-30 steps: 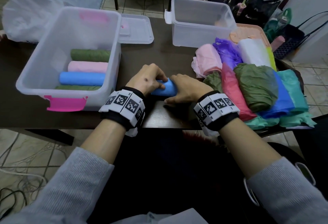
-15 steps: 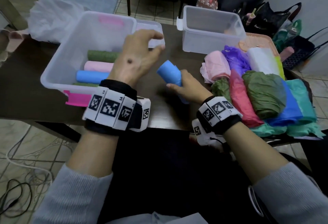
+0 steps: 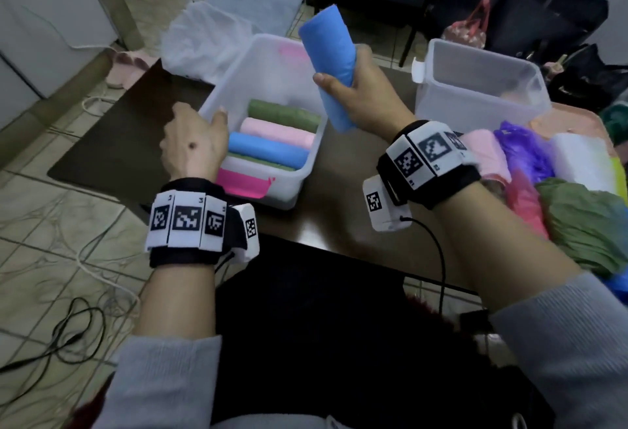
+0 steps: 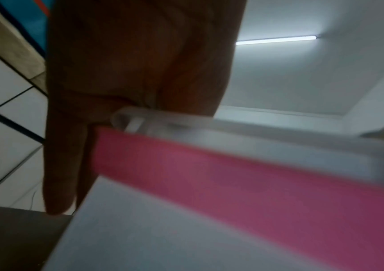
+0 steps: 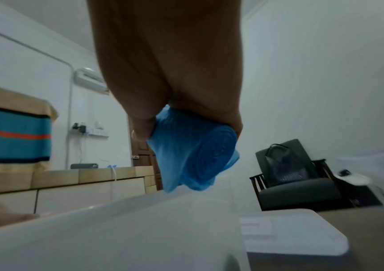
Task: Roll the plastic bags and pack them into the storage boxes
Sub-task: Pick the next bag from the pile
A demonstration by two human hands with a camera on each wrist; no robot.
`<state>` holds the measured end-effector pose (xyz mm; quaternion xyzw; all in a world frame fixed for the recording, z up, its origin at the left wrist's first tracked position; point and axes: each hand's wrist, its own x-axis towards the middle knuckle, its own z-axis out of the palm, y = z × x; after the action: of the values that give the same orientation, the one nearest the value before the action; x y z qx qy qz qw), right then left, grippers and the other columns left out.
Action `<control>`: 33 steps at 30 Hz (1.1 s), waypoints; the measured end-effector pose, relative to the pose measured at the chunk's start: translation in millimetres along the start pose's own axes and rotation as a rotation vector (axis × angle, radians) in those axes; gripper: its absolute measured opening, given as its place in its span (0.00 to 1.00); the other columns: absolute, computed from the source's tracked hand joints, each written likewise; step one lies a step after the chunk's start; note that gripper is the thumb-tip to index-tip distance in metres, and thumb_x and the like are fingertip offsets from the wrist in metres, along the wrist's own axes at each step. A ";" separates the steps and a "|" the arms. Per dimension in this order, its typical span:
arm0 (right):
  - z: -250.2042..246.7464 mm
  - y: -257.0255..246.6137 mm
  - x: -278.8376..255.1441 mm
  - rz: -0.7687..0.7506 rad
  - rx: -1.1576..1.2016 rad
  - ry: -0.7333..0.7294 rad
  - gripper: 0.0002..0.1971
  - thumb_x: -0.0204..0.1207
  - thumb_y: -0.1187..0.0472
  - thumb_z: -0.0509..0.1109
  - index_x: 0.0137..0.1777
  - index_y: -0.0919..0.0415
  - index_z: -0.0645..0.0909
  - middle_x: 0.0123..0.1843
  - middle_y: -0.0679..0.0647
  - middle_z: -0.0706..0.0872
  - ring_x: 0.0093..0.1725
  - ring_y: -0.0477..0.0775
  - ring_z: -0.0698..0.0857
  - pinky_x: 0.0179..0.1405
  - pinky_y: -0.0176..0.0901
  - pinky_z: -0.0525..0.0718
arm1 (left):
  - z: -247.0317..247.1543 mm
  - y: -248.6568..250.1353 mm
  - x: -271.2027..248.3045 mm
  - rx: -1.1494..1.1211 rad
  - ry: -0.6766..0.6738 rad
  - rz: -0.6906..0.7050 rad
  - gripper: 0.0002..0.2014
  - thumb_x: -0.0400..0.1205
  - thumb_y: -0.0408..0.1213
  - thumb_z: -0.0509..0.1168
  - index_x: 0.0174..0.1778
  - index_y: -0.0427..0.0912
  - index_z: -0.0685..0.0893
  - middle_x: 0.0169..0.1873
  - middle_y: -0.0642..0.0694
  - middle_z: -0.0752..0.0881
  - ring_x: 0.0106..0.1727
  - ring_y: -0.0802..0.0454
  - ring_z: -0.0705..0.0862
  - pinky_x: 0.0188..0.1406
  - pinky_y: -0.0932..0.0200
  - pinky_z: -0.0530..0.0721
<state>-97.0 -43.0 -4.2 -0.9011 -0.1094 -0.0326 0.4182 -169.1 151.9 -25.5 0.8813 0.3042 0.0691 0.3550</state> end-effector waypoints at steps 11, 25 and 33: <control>39.4 -42.6 44.6 -0.268 -0.773 0.099 0.32 0.78 0.46 0.65 0.76 0.62 0.62 0.71 0.59 0.71 0.69 0.61 0.70 0.62 0.55 0.69 | -2.1 -14.0 -20.0 -0.056 0.087 0.041 0.17 0.88 0.41 0.49 0.63 0.37 0.79 0.60 0.32 0.82 0.63 0.31 0.78 0.59 0.47 0.72; 59.7 -43.7 66.3 0.006 -0.769 -0.201 0.33 0.75 0.48 0.70 0.73 0.66 0.63 0.73 0.63 0.71 0.72 0.64 0.69 0.66 0.60 0.69 | 2.1 -46.3 -36.5 -0.251 0.183 0.124 0.13 0.88 0.41 0.52 0.55 0.41 0.81 0.50 0.39 0.86 0.52 0.37 0.81 0.40 0.59 0.62; 55.8 -53.0 55.0 -0.236 -0.878 -0.056 0.28 0.72 0.54 0.74 0.70 0.62 0.71 0.69 0.61 0.73 0.68 0.63 0.72 0.60 0.57 0.73 | 3.7 -45.9 -36.2 -0.260 0.196 0.118 0.13 0.88 0.42 0.52 0.55 0.41 0.80 0.49 0.40 0.86 0.51 0.39 0.81 0.40 0.60 0.62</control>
<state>-57.2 42.0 7.5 -0.9750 -0.1983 -0.0990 -0.0132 -219.3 154.4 -55.4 0.8331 0.2739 0.2143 0.4301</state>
